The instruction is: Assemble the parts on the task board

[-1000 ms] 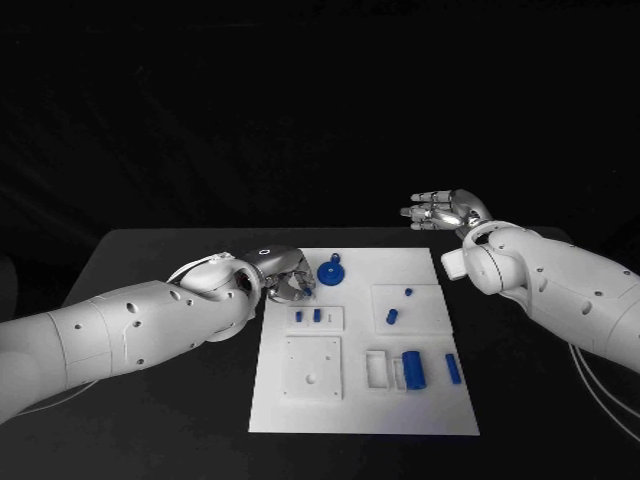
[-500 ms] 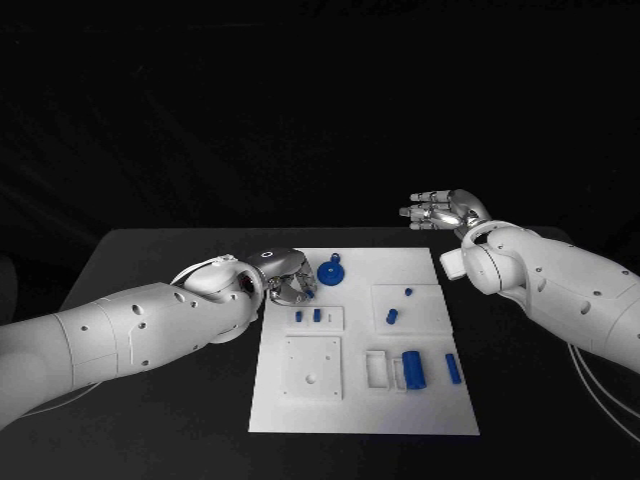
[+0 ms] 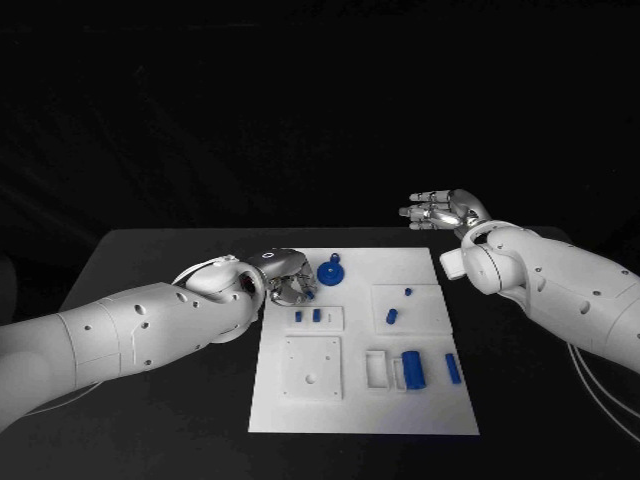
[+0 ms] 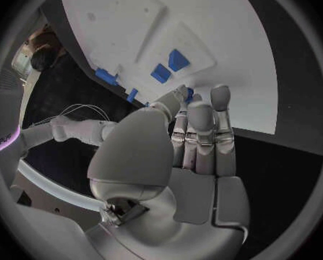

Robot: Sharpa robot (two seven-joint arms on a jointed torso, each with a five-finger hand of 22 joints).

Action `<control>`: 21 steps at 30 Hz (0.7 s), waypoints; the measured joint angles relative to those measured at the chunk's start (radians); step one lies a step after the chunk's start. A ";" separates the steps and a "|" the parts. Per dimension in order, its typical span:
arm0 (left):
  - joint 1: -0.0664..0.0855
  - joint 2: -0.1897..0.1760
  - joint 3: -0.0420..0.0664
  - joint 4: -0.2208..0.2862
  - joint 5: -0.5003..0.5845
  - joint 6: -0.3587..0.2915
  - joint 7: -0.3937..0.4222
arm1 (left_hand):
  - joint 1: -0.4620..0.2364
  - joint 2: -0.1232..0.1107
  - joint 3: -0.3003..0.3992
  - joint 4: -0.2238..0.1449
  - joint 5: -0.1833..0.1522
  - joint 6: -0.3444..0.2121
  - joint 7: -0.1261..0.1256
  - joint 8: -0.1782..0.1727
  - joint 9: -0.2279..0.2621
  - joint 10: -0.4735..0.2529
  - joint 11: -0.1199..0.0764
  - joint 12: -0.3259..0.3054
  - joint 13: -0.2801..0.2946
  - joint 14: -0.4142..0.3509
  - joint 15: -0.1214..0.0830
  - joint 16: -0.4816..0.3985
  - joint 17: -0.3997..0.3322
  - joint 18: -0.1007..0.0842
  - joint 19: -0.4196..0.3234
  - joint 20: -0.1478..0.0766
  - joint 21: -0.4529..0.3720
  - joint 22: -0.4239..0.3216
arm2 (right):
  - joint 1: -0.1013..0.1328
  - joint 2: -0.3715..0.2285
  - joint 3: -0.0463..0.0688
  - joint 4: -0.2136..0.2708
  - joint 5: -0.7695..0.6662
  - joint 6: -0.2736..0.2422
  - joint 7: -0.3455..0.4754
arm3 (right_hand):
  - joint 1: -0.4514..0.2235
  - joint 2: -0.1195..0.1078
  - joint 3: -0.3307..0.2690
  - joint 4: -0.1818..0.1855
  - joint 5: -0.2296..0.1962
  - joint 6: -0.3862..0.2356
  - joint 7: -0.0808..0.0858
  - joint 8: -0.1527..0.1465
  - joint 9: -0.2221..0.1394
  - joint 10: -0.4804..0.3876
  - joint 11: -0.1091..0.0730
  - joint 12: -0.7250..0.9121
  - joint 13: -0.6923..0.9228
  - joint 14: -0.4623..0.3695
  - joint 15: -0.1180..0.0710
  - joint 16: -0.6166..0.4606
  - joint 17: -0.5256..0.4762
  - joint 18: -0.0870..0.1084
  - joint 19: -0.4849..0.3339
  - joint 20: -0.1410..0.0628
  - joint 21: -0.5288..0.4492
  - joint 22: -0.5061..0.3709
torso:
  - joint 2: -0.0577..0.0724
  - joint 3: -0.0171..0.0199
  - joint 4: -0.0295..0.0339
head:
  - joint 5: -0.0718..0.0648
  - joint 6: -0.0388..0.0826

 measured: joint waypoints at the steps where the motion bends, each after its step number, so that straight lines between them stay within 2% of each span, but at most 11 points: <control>1: 0.000 0.001 -0.001 -0.001 0.000 0.001 0.000 | 0.000 0.000 0.000 0.000 0.000 0.000 0.000 0.000 0.000 0.000 0.000 0.000 0.000 0.000 0.000 0.000 0.000 0.000 0.000 0.000 0.000 0.000 | 0.000 0.000 0.000 0.000 0.000 0.000 0.000 | 0.000 0.000 0.000 0.000 0.000 0.000 0.000 0.000 0.000 0.000 0.000 0.000 0.000 0.000 0.000 0.000 0.000 0.000 0.000 0.000 0.000 0.000 | 0.000 0.0000 0.0000 | 0.000 0.000; 8: 0.002 0.013 -0.007 -0.010 -0.009 0.006 -0.007 | 0.000 0.000 0.003 0.003 0.000 -0.002 -0.002 -0.004 0.000 -0.004 0.003 0.000 0.000 0.000 0.000 0.000 0.000 -0.001 -0.004 0.004 0.000 0.000 | 0.000 0.000 0.000 0.000 0.000 0.000 0.000 | 0.000 0.000 0.000 0.000 0.000 0.000 0.000 0.000 0.000 0.000 0.000 0.000 0.000 0.000 0.000 0.000 0.000 0.000 0.000 0.000 0.000 0.000 | 0.000 -0.0001 0.0001 | -0.002 -0.001; 21: 0.003 0.023 -0.010 -0.017 -0.026 0.007 -0.012 | 0.000 0.000 0.000 0.005 -0.004 -0.002 -0.002 -0.004 0.001 -0.005 0.005 0.000 0.000 0.000 0.000 0.000 0.000 -0.005 -0.004 0.004 0.000 0.000 | 0.000 0.001 0.000 0.000 0.000 0.001 0.000 | 0.000 0.000 0.000 0.000 0.000 0.000 0.000 0.000 0.000 0.000 0.000 0.000 0.000 0.000 0.000 0.000 0.000 0.000 0.000 0.000 0.000 0.000 | 0.000 -0.0005 0.0005 | -0.003 -0.002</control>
